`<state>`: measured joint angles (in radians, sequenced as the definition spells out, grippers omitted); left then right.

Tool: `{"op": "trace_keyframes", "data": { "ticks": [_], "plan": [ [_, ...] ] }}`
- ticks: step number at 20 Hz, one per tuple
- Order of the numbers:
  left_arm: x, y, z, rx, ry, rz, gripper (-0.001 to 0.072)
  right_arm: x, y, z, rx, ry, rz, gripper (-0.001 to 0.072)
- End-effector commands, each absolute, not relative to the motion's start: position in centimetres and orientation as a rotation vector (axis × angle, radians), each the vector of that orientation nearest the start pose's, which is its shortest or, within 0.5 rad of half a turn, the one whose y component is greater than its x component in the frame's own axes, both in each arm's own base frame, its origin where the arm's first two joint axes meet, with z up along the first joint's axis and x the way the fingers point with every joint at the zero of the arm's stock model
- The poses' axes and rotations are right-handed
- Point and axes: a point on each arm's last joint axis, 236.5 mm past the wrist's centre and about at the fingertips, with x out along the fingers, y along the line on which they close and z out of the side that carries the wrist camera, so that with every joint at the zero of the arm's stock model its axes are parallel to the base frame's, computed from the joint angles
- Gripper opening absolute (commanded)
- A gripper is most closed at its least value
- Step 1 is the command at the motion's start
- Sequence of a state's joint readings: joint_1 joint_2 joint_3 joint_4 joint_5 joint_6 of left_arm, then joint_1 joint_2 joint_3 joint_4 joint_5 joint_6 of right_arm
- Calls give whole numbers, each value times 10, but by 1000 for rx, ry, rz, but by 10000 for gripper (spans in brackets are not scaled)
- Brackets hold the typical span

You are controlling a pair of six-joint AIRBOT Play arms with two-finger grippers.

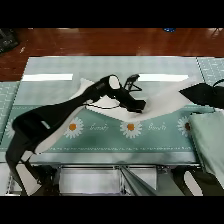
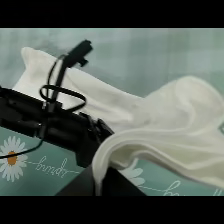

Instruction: Fold the shirts.

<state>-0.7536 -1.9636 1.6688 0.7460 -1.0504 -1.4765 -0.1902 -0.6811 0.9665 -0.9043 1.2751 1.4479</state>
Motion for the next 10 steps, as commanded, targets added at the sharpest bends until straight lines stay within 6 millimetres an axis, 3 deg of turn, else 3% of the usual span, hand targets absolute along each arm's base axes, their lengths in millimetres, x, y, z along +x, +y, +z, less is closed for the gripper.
{"op": "trace_keyframes", "data": {
  "ticks": [1, 3, 5, 8, 10],
  "plan": [
    [248, -512, -68, -285, 1602, -1075, 18, 280, 95, 172, 470, 863, 403, 24],
    [269, -500, -57, -313, 1581, -1060, 18, 280, 96, 173, 471, 862, 408, 24],
    [310, -466, -35, -368, 1547, -1025, 18, 280, 98, 175, 478, 859, 416, 24],
    [375, -386, 16, -399, 1443, -952, 17, 283, 105, 182, 503, 834, 449, 24],
    [406, -327, 68, -387, 1317, -898, 18, 293, 117, 190, 566, 810, 508, 24]
  ]
}}
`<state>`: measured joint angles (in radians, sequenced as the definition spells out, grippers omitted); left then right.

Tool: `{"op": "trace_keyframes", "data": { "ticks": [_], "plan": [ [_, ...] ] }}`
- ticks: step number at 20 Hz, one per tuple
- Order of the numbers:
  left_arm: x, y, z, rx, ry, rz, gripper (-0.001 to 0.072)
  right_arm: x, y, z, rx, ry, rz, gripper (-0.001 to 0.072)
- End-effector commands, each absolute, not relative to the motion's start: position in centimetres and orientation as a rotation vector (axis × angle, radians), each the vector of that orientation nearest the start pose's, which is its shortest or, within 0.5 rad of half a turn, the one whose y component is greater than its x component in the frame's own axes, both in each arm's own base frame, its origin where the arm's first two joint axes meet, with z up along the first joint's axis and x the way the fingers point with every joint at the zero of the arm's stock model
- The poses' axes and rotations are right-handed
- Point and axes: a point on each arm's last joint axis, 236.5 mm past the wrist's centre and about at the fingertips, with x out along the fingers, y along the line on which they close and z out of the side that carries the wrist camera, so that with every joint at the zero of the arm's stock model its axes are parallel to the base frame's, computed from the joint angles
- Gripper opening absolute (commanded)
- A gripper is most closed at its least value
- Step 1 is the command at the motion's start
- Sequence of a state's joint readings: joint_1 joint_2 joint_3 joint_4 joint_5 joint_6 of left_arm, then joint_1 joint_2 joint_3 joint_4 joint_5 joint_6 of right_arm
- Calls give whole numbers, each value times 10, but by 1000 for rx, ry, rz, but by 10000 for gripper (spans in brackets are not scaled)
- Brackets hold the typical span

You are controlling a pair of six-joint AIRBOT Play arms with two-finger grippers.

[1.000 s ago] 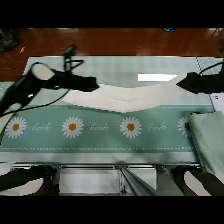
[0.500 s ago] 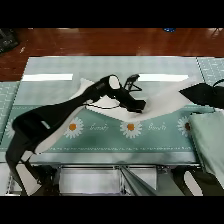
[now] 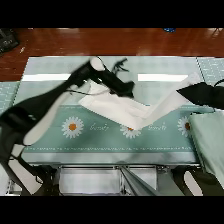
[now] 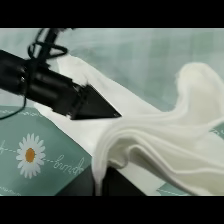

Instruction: Fold the shirts.

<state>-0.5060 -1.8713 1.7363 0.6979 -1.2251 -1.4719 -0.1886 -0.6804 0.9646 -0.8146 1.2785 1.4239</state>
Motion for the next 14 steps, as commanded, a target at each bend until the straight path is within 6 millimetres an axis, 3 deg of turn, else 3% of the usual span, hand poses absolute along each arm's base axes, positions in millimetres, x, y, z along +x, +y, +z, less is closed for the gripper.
{"op": "trace_keyframes", "data": {
  "ticks": [1, 3, 5, 6, 9, 11, 14],
  "plan": [
    [414, -302, 99, -356, 1229, -892, 18, 301, 124, 191, 584, 803, 534, 24],
    [422, -243, 156, -279, 1066, -786, 18, 320, 152, 184, 576, 830, 591, 24],
    [412, -187, 186, -197, 973, -649, 18, 342, 200, 174, 552, 868, 677, 24],
    [404, -162, 192, -155, 946, -578, 18, 354, 230, 166, 536, 893, 720, 24],
    [365, -108, 171, -82, 936, -411, 18, 378, 319, 128, 475, 1005, 842, 24],
    [335, -99, 147, -124, 957, -371, 18, 389, 370, 92, 438, 1079, 897, 24],
    [307, -108, 119, -239, 929, -368, 18, 401, 412, 40, 434, 1171, 906, 25]
  ]
}}
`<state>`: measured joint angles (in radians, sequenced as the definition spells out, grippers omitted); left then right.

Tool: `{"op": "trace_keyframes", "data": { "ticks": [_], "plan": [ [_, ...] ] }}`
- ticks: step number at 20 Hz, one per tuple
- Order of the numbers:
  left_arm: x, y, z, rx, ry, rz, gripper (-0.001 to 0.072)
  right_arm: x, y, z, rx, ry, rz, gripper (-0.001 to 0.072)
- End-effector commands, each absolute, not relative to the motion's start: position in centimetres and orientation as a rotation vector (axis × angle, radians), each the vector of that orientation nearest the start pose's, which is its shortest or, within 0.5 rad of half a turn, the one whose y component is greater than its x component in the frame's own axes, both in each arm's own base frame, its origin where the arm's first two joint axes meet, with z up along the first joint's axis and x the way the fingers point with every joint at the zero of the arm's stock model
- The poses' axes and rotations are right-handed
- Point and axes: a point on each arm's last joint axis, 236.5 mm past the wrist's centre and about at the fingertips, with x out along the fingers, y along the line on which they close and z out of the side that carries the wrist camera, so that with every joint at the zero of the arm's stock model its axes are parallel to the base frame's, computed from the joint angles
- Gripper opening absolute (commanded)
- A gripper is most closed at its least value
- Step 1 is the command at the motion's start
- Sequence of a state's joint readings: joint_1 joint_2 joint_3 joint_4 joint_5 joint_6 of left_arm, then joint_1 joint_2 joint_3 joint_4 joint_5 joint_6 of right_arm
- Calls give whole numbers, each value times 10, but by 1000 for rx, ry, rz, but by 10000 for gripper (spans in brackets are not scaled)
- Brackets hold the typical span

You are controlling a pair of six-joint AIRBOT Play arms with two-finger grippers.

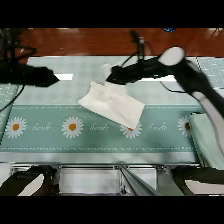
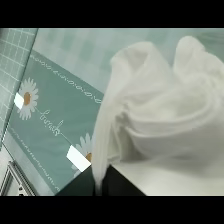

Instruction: Fold the shirts.

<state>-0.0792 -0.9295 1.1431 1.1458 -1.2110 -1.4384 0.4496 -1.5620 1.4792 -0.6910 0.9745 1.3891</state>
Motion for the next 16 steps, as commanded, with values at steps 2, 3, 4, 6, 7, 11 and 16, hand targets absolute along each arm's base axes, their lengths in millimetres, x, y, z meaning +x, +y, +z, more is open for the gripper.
{"op": "trace_keyframes", "data": {
  "ticks": [2, 3, 4, 6, 7, 11, 16],
  "plan": [
    [296, -115, 101, -300, 936, -378, 18, 409, 427, 11, 438, 1201, 897, 25],
    [293, -118, 90, -328, 951, -381, 18, 417, 433, 3, 459, 1195, 882, 64],
    [293, -120, 80, -349, 962, -380, 19, 425, 436, -2, 482, 1181, 870, 161],
    [296, -121, 55, -373, 971, -357, 19, 429, 440, 2, 484, 1159, 898, 417],
    [298, -121, 44, -382, 977, -345, 19, 426, 436, 11, 462, 1163, 931, 415],
    [317, -106, 45, -414, 954, -291, 19, 422, 351, 86, 432, 1215, 987, 413],
    [320, -102, 72, -440, 927, -302, 19, 406, 96, 125, 48, 1220, 277, 408]
  ]
}}
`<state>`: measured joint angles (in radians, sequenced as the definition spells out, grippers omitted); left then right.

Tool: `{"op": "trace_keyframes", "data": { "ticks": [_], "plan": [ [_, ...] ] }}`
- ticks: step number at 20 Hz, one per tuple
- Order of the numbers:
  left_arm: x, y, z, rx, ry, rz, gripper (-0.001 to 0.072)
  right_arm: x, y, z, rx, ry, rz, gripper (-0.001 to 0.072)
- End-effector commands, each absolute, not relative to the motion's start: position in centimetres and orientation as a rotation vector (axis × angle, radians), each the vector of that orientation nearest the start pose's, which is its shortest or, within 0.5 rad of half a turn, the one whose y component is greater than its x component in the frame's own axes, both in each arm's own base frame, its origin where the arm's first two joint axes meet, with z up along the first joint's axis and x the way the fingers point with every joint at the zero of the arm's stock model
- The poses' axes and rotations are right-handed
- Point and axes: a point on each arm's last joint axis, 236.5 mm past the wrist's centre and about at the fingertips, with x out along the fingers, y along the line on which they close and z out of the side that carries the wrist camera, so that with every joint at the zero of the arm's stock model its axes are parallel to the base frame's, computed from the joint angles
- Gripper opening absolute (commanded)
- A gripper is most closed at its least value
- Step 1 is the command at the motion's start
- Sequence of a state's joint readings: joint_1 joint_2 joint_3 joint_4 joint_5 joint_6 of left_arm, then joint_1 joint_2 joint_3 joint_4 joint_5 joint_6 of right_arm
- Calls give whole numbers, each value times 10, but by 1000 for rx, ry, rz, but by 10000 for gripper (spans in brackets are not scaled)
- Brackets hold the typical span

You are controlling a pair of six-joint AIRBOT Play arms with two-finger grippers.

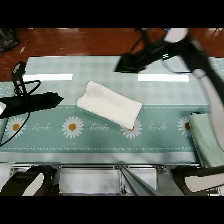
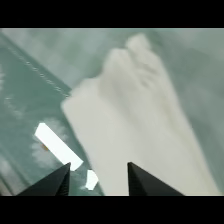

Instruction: Fold the shirts.

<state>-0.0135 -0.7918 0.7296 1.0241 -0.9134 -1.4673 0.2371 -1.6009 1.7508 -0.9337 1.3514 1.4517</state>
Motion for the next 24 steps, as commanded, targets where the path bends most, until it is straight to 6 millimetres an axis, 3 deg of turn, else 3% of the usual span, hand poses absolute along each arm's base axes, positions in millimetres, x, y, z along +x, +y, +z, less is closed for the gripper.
{"op": "trace_keyframes", "data": {
  "ticks": [1, 2, 3, 4, 7, 9, 16, 22, 23, 24],
  "plan": [
    [318, -107, 72, -442, 933, -315, 19, 395, 49, 124, 34, 1169, 87, 408],
    [317, -112, 72, -435, 936, -329, 19, 381, 22, 116, 69, 1108, -34, 408],
    [315, -117, 71, -428, 942, -343, 19, 365, 10, 100, 149, 1045, -99, 408],
    [312, -123, 70, -419, 948, -361, 19, 349, 11, 77, 242, 1007, -117, 408],
    [307, -138, 64, -402, 961, -396, 19, 304, 60, -8, 596, 1056, -61, 408],
    [305, -145, 62, -395, 971, -414, 19, 292, 98, -39, 821, 1097, 13, 408],
    [305, -148, 56, -393, 993, -417, 19, 302, 165, -84, 1110, 1247, 221, 408],
    [308, -147, 51, -399, 1001, -408, 19, 315, 242, -98, 1008, 1396, 402, 408],
    [308, -147, 51, -403, 1002, -405, 19, 321, 255, -97, 985, 1404, 434, 399],
    [308, -147, 51, -403, 1002, -405, 19, 326, 267, -93, 956, 1414, 481, 287]
  ]
}}
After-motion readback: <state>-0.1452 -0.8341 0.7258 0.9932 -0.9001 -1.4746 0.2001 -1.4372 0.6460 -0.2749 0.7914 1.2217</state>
